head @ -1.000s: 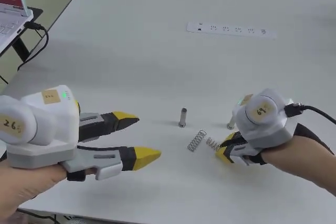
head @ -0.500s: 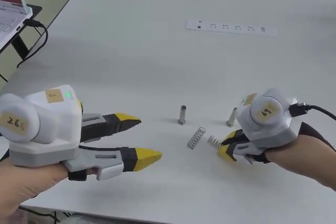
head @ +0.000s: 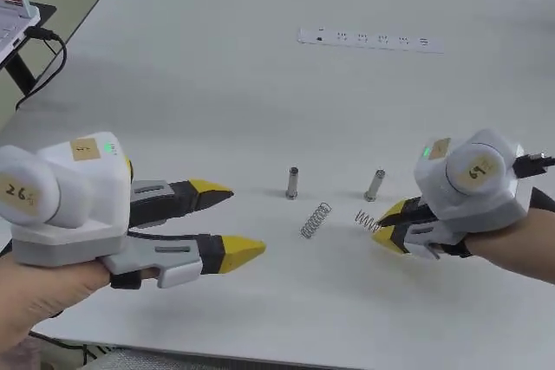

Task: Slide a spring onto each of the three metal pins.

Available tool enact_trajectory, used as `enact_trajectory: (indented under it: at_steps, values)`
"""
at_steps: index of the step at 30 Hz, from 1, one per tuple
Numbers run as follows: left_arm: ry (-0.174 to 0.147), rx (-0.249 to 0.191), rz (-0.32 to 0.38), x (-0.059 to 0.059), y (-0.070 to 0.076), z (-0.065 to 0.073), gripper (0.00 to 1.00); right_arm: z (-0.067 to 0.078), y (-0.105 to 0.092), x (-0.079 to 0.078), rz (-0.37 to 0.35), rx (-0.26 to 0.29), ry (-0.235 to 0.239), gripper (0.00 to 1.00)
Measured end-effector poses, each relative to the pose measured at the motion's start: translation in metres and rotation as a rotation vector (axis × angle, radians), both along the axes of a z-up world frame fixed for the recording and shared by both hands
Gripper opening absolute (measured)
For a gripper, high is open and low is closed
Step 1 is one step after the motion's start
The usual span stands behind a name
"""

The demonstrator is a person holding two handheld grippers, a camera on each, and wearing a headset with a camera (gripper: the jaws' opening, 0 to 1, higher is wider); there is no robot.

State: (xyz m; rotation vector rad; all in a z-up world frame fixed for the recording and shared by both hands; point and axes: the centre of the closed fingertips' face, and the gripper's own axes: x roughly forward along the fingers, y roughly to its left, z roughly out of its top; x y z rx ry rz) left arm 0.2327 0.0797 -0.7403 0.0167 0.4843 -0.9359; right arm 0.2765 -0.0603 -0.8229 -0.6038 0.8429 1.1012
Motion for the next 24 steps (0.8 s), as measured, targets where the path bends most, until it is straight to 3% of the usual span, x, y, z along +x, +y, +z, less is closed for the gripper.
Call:
enact_trajectory:
  at_steps: [13, 24]
  values:
    - [0.001, -0.008, -0.060, 0.004, -0.013, 0.008, 0.34, 0.054, 0.013, -0.010, 0.140, 0.044, -0.077, 0.08]
    - [-0.025, -0.034, -0.110, 0.009, -0.023, 0.024, 0.30, 0.092, 0.033, -0.024, 0.283, 0.067, -0.126, 0.08]
